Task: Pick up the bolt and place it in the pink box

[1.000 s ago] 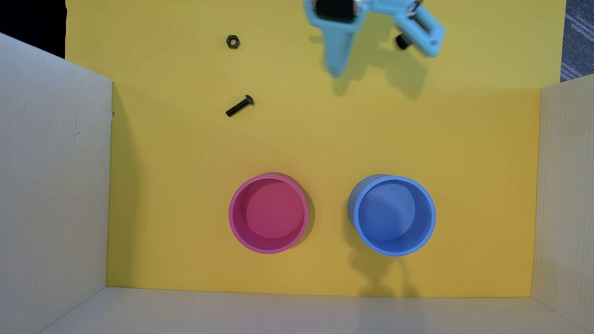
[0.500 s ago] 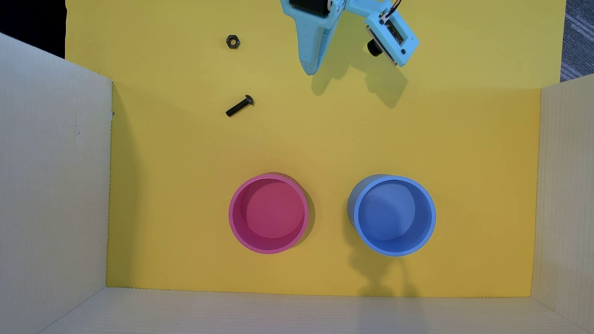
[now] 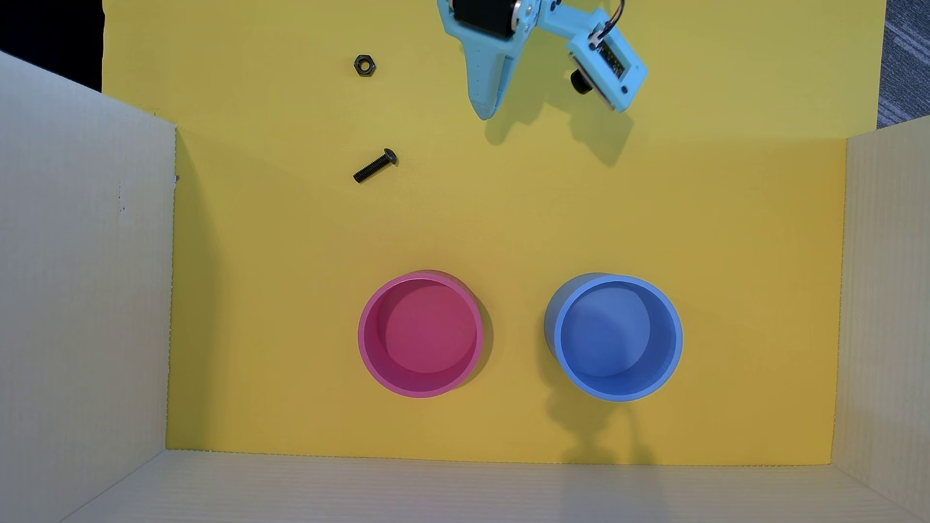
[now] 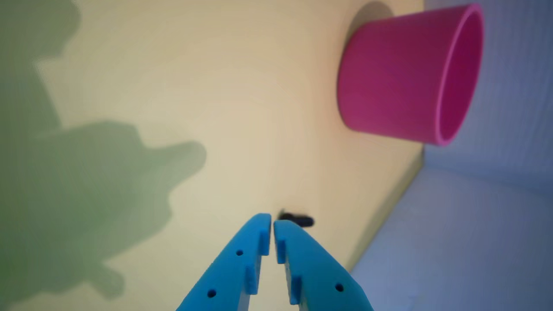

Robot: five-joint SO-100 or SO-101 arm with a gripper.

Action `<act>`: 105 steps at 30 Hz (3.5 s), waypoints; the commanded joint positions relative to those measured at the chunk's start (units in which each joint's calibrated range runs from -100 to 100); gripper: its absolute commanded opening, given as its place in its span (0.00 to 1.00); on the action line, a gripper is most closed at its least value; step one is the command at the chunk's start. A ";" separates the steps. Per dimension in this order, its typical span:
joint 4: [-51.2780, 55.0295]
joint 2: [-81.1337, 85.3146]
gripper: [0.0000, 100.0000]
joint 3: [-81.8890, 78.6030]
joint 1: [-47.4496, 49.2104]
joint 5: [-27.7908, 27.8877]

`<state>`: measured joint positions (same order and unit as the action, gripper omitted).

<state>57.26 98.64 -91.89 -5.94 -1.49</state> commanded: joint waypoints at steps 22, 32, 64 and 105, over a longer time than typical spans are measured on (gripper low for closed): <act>-7.71 -0.58 0.04 -1.87 -17.68 10.32; -7.28 -1.25 0.05 -0.24 -17.68 11.88; -3.08 -86.02 0.05 59.64 -22.68 20.58; 4.99 -95.78 0.17 68.87 -15.69 22.04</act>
<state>61.71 2.54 -25.05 -21.18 20.54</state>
